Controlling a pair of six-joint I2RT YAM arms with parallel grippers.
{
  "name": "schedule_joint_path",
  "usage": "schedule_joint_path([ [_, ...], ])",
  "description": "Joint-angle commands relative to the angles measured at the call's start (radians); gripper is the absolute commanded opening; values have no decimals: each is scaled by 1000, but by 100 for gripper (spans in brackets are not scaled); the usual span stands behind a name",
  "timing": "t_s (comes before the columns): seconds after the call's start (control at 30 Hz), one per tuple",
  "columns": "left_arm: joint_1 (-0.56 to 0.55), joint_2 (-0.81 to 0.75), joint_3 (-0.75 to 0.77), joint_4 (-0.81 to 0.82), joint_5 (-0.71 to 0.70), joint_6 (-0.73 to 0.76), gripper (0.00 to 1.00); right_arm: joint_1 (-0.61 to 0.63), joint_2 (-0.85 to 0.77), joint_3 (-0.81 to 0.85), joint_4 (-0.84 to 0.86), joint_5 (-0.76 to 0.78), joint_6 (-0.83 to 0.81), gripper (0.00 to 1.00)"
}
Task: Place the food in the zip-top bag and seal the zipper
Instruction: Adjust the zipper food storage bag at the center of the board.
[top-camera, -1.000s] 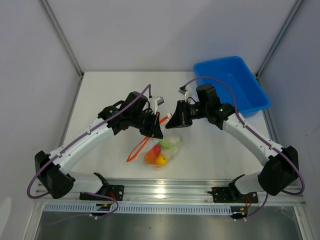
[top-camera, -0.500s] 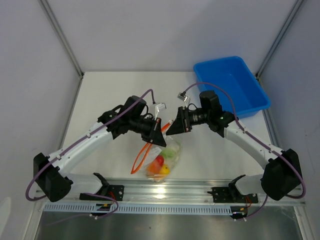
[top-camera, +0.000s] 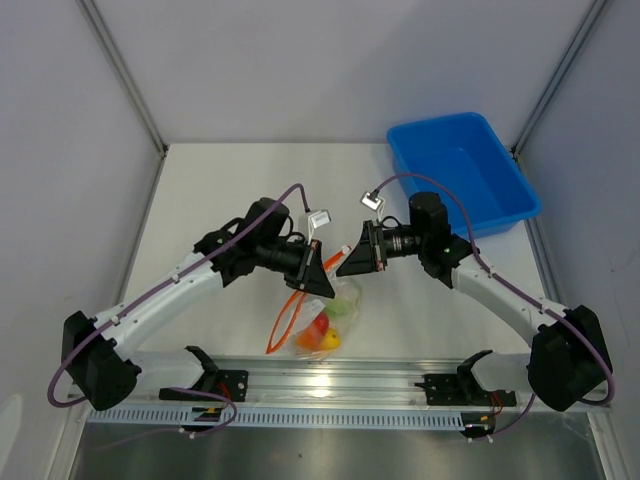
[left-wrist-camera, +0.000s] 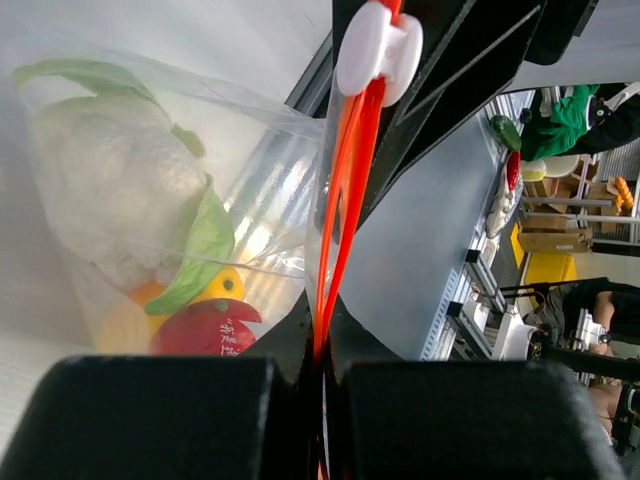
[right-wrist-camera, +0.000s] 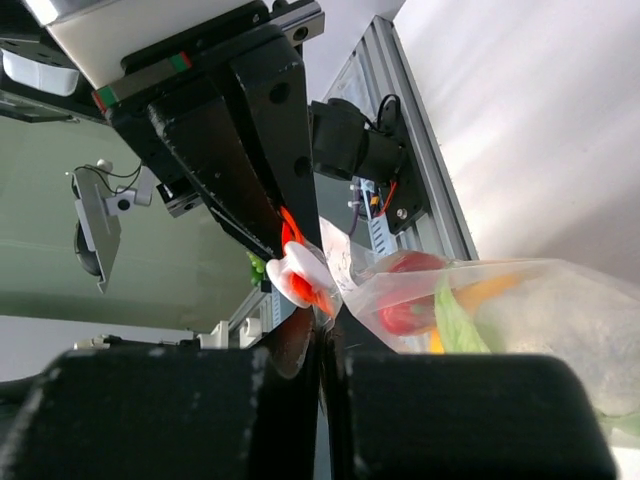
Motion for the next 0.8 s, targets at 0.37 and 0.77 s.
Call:
schedule_joint_path([
  [0.37,2,-16,95,-101,-165,25,48,22,-21,82,-146,73,-32,0],
  [0.77,0,-97,152,-94,-374,12,43,62,-27,117,-203,131,-29,0],
])
